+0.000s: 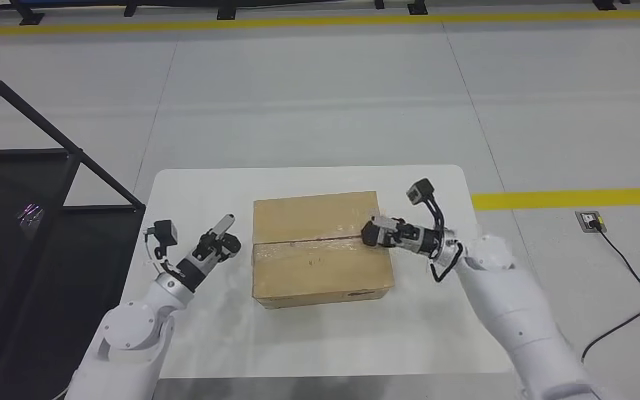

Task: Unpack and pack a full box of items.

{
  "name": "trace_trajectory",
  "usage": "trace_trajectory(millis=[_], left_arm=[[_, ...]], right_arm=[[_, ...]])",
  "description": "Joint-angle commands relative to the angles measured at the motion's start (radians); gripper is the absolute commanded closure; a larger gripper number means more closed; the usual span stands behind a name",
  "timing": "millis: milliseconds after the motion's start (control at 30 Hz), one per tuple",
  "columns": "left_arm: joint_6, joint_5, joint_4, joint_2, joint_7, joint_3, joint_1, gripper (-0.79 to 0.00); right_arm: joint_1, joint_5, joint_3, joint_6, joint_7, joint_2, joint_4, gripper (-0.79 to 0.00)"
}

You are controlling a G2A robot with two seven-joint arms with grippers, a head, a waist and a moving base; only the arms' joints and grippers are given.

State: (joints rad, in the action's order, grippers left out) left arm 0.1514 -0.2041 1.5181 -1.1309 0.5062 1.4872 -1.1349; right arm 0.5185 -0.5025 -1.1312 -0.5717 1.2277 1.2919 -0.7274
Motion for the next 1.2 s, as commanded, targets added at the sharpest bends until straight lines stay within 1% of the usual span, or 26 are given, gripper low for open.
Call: trace_trajectory(millis=[0, 133, 233, 367, 567, 667, 800, 933, 1167], left_arm=[[-0.002, -0.002, -0.001, 0.000, -0.001, 0.001, 0.001, -0.785], [0.000, -0.005, -0.003, 0.000, -0.001, 0.003, 0.002, -0.785], [-0.003, -0.006, -0.003, 0.000, 0.000, 0.001, 0.004, -0.785], [-0.001, -0.008, -0.005, 0.000, 0.001, 0.000, 0.006, -0.785], [0.004, -0.009, -0.006, 0.000, 0.000, 0.006, 0.001, -0.785], [0.006, -0.011, -0.008, 0.001, -0.001, 0.008, -0.001, -0.785], [0.010, -0.017, -0.009, 0.002, 0.000, 0.016, -0.007, -0.785], [0.018, -0.024, -0.013, 0.003, 0.003, 0.028, -0.016, -0.785], [0.032, -0.042, -0.028, 0.007, 0.007, 0.058, -0.037, -0.785]], right_arm=[[0.028, 0.014, -0.027, 0.019, -0.017, -0.014, -0.040, -0.785], [0.076, 0.048, -0.058, 0.069, -0.050, -0.033, -0.117, -0.785], [0.093, 0.068, -0.056, 0.109, -0.066, -0.038, -0.157, -0.785], [0.087, 0.081, -0.031, 0.145, -0.081, -0.032, -0.172, -0.785], [0.035, 0.094, 0.037, 0.179, -0.096, -0.009, -0.148, -0.785], [0.000, 0.094, 0.082, 0.188, -0.106, 0.010, -0.122, -0.785], [-0.053, 0.094, 0.156, 0.201, -0.132, 0.045, -0.074, -0.785], [-0.110, 0.096, 0.235, 0.227, -0.188, 0.091, -0.015, -0.785], [-0.187, 0.059, 0.335, 0.212, -0.266, 0.177, 0.099, -0.785]])
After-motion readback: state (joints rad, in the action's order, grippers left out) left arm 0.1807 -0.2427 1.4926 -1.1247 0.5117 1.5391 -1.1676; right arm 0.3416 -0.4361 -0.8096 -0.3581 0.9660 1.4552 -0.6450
